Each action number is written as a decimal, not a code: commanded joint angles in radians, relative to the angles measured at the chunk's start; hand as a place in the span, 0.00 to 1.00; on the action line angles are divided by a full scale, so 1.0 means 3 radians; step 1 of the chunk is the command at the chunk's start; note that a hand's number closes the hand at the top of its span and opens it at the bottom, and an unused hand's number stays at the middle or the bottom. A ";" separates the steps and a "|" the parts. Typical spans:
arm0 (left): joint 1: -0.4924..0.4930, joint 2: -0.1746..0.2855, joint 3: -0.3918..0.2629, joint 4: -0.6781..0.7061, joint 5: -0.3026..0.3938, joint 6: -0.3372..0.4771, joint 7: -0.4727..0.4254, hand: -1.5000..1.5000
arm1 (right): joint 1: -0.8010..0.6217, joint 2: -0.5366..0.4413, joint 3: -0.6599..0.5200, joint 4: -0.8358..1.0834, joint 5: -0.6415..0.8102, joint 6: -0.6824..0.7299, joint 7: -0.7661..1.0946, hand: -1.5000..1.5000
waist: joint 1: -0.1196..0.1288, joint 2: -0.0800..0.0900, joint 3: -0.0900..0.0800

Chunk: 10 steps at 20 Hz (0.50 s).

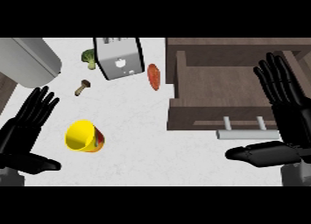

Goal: Pick up the cup, place it into the drawer and close the drawer

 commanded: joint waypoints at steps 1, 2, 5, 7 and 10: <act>-0.0129 0.0022 0.0037 0.0631 -0.0267 -0.0080 -0.0328 0.00 | 0.0131 -0.0004 -0.0032 0.0039 -0.0002 0.0087 -0.0220 0.00 | -0.0010 0.0001 0.0000; 0.0154 0.0021 0.0043 0.0604 -0.0376 -0.0149 -0.0567 0.00 | -0.0114 0.0021 0.0021 -0.0024 0.0084 -0.0064 0.0067 0.00 | 0.0006 0.0000 -0.0001; -0.0097 0.0103 0.0114 0.1167 -0.0545 -0.0165 -0.0883 0.00 | -0.0070 -0.0079 -0.0133 -0.0030 -0.0066 0.0059 0.0045 0.00 | -0.0009 0.0001 -0.0001; -0.0221 0.0033 0.0056 0.1305 -0.0622 -0.0056 -0.0875 0.00 | -0.0306 -0.0176 -0.0279 0.0122 -0.0178 0.0118 0.0104 0.00 | -0.0001 0.0000 0.0000; -0.0502 0.0139 0.0101 0.2128 -0.0820 -0.0172 -0.1397 0.00 | -0.0390 -0.0165 -0.0244 0.0168 -0.0116 0.0069 0.0153 0.00 | -0.0026 0.0010 -0.0003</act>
